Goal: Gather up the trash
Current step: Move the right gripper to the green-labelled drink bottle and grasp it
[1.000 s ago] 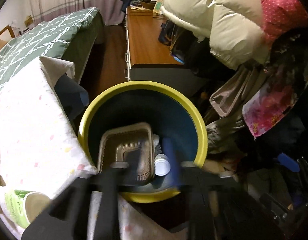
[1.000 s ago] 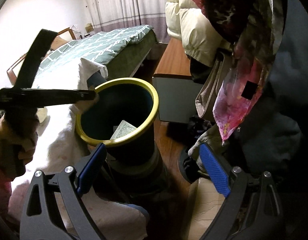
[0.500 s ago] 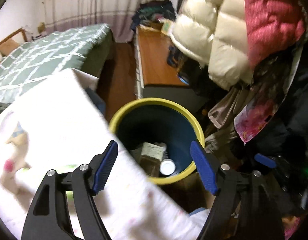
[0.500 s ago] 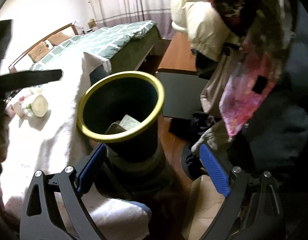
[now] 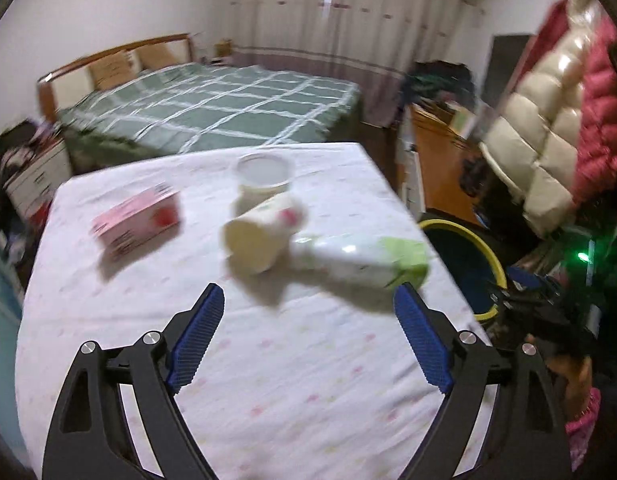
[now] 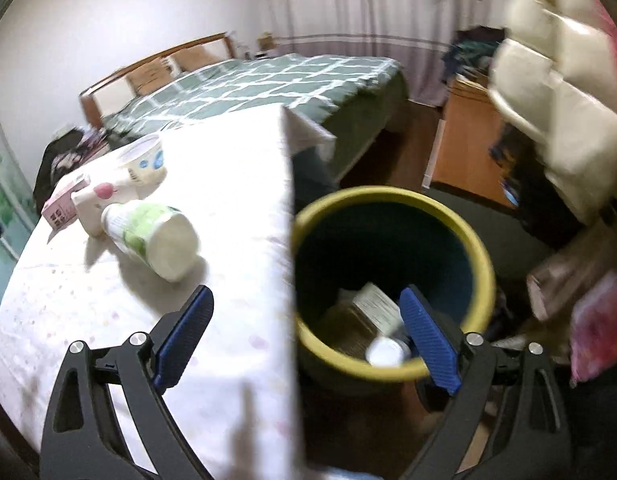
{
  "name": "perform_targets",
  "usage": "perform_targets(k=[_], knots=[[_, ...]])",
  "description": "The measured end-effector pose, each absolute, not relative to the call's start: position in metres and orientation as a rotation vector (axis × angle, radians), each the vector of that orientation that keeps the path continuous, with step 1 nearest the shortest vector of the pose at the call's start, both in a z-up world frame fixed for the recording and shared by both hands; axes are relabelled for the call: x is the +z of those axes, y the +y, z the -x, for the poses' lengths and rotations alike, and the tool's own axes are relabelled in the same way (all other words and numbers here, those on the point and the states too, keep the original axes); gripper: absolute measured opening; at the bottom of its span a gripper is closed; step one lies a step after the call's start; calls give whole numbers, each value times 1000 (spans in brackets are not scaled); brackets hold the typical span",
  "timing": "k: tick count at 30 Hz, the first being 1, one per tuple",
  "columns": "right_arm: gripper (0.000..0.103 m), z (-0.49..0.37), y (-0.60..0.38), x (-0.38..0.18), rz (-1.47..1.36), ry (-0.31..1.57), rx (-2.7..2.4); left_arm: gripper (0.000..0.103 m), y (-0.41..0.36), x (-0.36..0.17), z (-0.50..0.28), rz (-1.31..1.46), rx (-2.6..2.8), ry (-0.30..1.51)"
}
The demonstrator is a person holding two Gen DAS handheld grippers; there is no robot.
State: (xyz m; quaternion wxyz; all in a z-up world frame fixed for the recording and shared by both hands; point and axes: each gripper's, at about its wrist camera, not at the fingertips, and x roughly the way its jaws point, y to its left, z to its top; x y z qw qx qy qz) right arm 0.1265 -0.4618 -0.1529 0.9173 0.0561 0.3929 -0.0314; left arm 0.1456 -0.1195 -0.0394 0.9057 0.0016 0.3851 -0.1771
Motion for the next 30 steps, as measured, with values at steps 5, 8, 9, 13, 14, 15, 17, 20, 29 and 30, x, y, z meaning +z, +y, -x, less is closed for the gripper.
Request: perform_targets(k=[5, 8, 9, 13, 14, 15, 17, 20, 29, 30], knots=[[89, -161, -443, -164, -95, 854, -35, 86, -80, -44, -139, 37, -309, 806], [90, -163, -432, -163, -90, 863, -3, 86, -65, -50, -135, 62, -292, 813], [90, -162, -426, -162, -75, 865, 5, 86, -60, -53, -136, 70, -289, 818], [90, -157, -402, -163, -57, 878, 59, 86, -58, -60, -136, 88, -295, 830], [90, -155, -395, -163, -53, 881, 80, 86, -58, -61, -135, 89, -299, 832], [90, -153, -387, -162, -47, 882, 98, 86, -58, -62, -135, 88, -303, 833], [89, -150, -372, -161, -44, 885, 150, 86, -62, -62, -135, 86, -308, 833], [89, -145, -353, -158, -22, 886, 194, 86, -59, -61, -133, 89, -307, 826], [90, -123, -330, -148, -125, 851, 244, 86, -38, -59, -127, 112, -270, 818], [90, -124, -328, -149, -134, 850, 246, 86, -37, -60, -127, 116, -268, 819]])
